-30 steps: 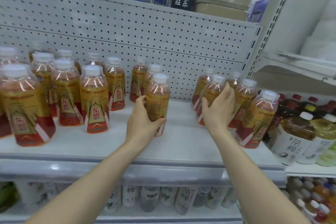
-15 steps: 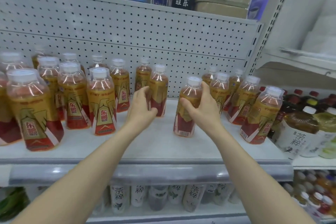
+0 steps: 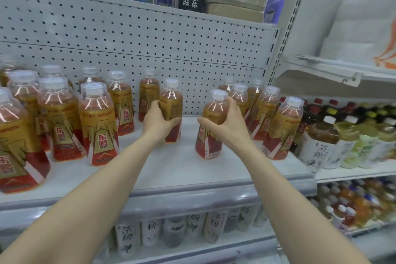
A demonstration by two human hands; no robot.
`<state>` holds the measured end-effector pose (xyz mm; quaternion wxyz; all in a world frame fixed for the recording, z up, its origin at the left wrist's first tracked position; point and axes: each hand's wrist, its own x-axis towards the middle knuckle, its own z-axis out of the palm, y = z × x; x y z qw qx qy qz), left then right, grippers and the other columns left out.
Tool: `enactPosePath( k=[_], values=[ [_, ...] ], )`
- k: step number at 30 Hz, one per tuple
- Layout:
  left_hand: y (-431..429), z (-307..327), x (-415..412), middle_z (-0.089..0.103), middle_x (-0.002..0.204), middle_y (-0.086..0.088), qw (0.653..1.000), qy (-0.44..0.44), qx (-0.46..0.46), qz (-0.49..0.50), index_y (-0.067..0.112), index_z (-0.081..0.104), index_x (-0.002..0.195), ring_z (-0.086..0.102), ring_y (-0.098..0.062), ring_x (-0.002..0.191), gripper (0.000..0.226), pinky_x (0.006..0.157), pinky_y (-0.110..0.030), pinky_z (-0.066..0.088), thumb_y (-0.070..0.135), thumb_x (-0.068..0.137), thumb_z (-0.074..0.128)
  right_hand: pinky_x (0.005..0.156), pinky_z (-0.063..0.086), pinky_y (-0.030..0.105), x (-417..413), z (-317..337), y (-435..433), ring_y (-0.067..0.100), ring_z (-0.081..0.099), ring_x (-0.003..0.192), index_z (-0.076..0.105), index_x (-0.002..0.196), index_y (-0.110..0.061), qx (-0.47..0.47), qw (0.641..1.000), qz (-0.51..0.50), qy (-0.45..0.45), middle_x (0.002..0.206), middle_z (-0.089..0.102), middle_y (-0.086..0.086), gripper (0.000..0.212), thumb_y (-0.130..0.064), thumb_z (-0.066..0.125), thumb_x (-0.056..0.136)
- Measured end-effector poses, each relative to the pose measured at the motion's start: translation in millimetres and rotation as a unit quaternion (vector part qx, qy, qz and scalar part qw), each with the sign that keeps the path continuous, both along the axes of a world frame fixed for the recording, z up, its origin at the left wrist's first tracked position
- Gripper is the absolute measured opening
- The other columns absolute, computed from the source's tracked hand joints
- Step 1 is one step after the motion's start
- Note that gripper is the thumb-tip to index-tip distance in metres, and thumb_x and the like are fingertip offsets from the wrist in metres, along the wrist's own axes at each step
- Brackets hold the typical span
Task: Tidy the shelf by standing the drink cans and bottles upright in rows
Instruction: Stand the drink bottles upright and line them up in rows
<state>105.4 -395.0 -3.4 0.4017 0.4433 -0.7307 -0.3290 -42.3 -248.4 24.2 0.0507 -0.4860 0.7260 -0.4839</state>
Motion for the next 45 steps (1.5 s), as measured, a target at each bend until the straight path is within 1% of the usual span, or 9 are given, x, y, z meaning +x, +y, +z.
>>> enactPosePath(
  k=[4, 10, 16, 22, 28, 30, 34, 39, 45],
  values=[
    [26, -4, 13, 0.060, 0.125, -0.005, 1.000, -0.001, -0.009, -0.029, 0.015, 0.042, 0.132, 0.057, -0.026, 0.115, 0.077, 0.097, -0.045, 0.049, 0.039, 0.072, 0.084, 0.102, 0.045, 0.044, 15, -17, -11, 0.022, 0.049, 0.122, 0.031, 0.142, -0.023, -0.034, 0.992, -0.111, 0.043, 0.132, 0.049, 0.001, 0.102, -0.064, 0.079, 0.061],
    [60, -5, 33, 0.061, 0.121, -0.001, 0.998, 0.007, -0.016, -0.068, 0.017, 0.042, 0.133, 0.056, -0.022, 0.113, 0.079, 0.097, -0.044, 0.050, 0.038, 0.070, 0.086, 0.096, 0.052, 0.041, -2, -4, 17, 0.015, 0.062, 0.105, 0.031, 0.141, -0.025, -0.018, 0.998, -0.024, -0.055, 0.118, 0.062, -0.006, 0.080, -0.032, 0.078, 0.077],
    [78, -6, 37, 0.059, 0.113, 0.005, 0.996, 0.019, -0.023, -0.083, 0.021, 0.045, 0.125, 0.057, -0.018, 0.107, 0.075, 0.093, -0.043, 0.052, 0.042, 0.066, 0.087, 0.095, 0.047, 0.039, 14, -15, 14, 0.020, 0.053, 0.114, 0.037, 0.136, -0.022, -0.007, 0.990, -0.127, 0.053, 0.127, 0.050, 0.001, 0.084, -0.055, 0.077, 0.071],
    [79, -6, 46, 0.060, 0.119, 0.004, 0.993, 0.023, -0.007, -0.117, 0.022, 0.045, 0.131, 0.058, -0.019, 0.111, 0.071, 0.096, -0.041, 0.050, 0.033, 0.073, 0.085, 0.087, 0.053, 0.042, 4, -4, 32, 0.022, 0.060, 0.101, 0.032, 0.139, -0.018, 0.027, 0.989, -0.107, 0.094, 0.114, 0.060, 0.000, 0.074, -0.034, 0.073, 0.079],
    [85, -6, 48, 0.060, 0.110, 0.009, 0.992, 0.037, -0.004, -0.117, 0.026, 0.046, 0.125, 0.059, -0.016, 0.106, 0.061, 0.093, -0.035, 0.049, 0.026, 0.076, 0.083, 0.082, 0.050, 0.033, -42, 11, 65, 0.020, 0.059, 0.103, 0.019, 0.150, -0.022, 0.061, 0.993, -0.098, 0.013, 0.119, 0.059, 0.000, 0.081, -0.012, 0.069, 0.087],
    [86, -7, 46, 0.061, 0.107, 0.010, 0.993, 0.037, -0.004, -0.108, 0.029, 0.046, 0.121, 0.060, -0.016, 0.104, 0.059, 0.092, -0.037, 0.051, 0.026, 0.075, 0.084, 0.084, 0.051, 0.035, -46, 11, 64, 0.021, 0.059, 0.106, 0.021, 0.149, -0.023, 0.055, 0.994, -0.097, -0.003, 0.122, 0.059, 0.001, 0.082, -0.018, 0.071, 0.084],
    [88, -5, 42, 0.062, 0.115, 0.005, 0.996, 0.023, -0.002, -0.091, 0.023, 0.047, 0.129, 0.060, -0.018, 0.107, 0.068, 0.094, -0.038, 0.050, 0.031, 0.073, 0.085, 0.096, 0.050, 0.047, -47, 6, 57, 0.021, 0.056, 0.114, 0.031, 0.143, -0.025, 0.007, 0.988, -0.148, 0.033, 0.129, 0.054, -0.001, 0.089, -0.057, 0.075, 0.072],
    [91, -6, 39, 0.062, 0.120, 0.003, 0.997, 0.020, 0.008, -0.075, 0.023, 0.045, 0.136, 0.059, -0.019, 0.110, 0.076, 0.097, -0.041, 0.051, 0.032, 0.073, 0.085, 0.099, 0.049, 0.048, -56, 3, 56, 0.022, 0.056, 0.119, 0.030, 0.145, -0.024, -0.004, 0.991, -0.123, 0.054, 0.133, 0.056, -0.002, 0.075, -0.046, 0.070, 0.084],
    [95, -5, 38, 0.061, 0.124, 0.002, 0.997, 0.028, 0.017, -0.067, 0.023, 0.046, 0.135, 0.058, -0.019, 0.112, 0.074, 0.098, -0.041, 0.050, 0.030, 0.073, 0.085, 0.102, 0.046, 0.046, -61, 0, 53, 0.024, 0.053, 0.123, 0.026, 0.149, -0.019, 0.013, 0.989, -0.123, 0.079, 0.137, 0.053, 0.003, 0.079, -0.046, 0.067, 0.087]
  ],
)
